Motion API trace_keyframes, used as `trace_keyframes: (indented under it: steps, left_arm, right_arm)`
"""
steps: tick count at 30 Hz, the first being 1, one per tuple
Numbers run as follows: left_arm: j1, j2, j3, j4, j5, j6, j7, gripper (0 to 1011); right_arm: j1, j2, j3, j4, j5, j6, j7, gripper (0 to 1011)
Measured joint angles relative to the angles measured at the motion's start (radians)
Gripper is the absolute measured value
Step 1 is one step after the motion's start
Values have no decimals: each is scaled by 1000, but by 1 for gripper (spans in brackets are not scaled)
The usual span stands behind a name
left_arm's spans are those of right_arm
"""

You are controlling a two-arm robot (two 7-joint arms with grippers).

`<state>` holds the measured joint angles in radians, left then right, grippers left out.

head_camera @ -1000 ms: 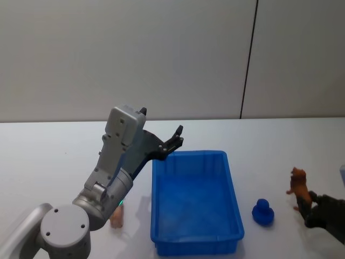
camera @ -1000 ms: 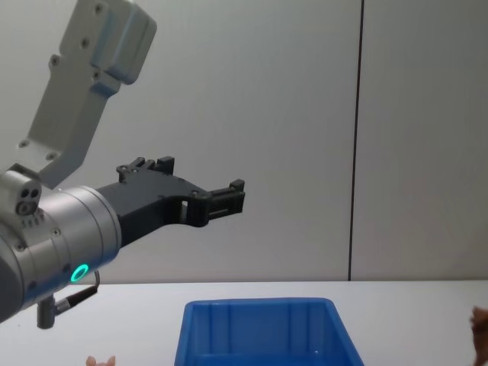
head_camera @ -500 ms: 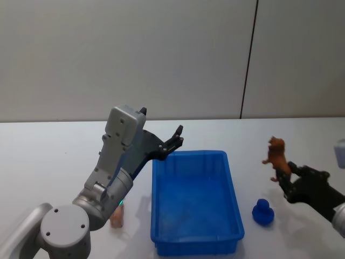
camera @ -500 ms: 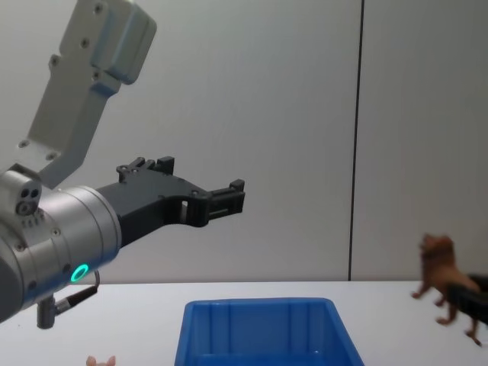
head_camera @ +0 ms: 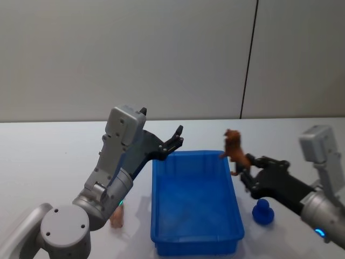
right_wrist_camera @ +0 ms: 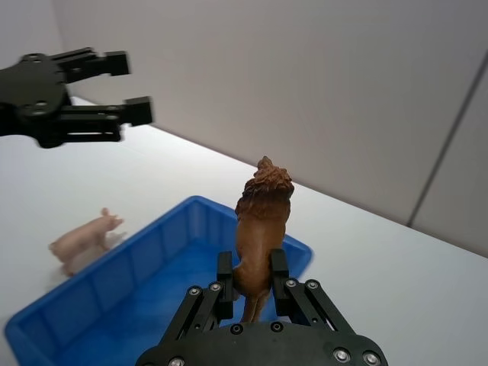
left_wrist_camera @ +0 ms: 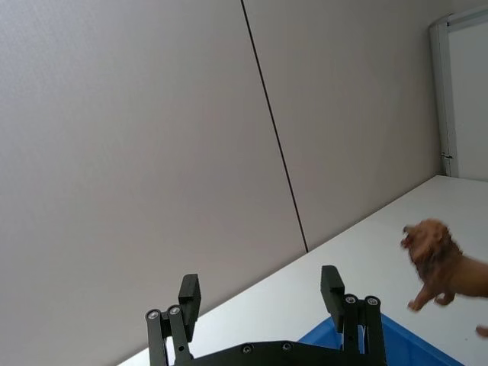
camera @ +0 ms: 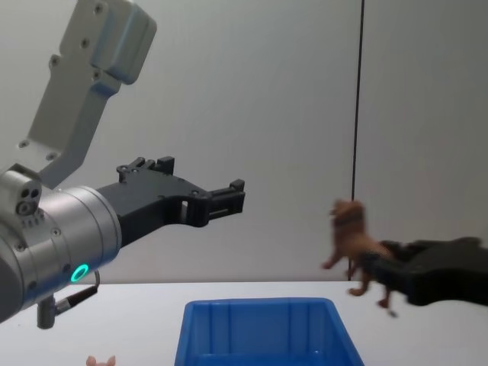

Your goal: Pick up the two dolls from the table and place them into the box.

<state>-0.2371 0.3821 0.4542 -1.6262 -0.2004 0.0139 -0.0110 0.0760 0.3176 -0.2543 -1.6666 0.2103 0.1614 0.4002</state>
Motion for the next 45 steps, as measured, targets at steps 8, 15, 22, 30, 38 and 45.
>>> trace_keyframes:
  steps: [8,15,22,30,38,45]
  left_arm:
    - [0,0,0,0,0,0,0,1001]
    - [0,0,0,0,0,0,0,1001]
    - [0,0,0,0,0,0,0,1001]
    - [0,0,0,0,0,0,0,1001]
    - [0,0,0,0,0,0,0,1001]
    - [0,0,0,0,0,0,0,1001]
  right_arm:
    - [34,-46,-44,33,-50,15,52,315]
    - [56,-73,-65,66,-75,19,55,546]
    - [69,-80,-66,89,-83,6,41,784]
    - [62,-56,-43,90,-60,-4,17,985]
    - [27,-12,-13,73,-25,9,-11,1003]
    - [-2,20,6,65,-9,33,-27,1003]
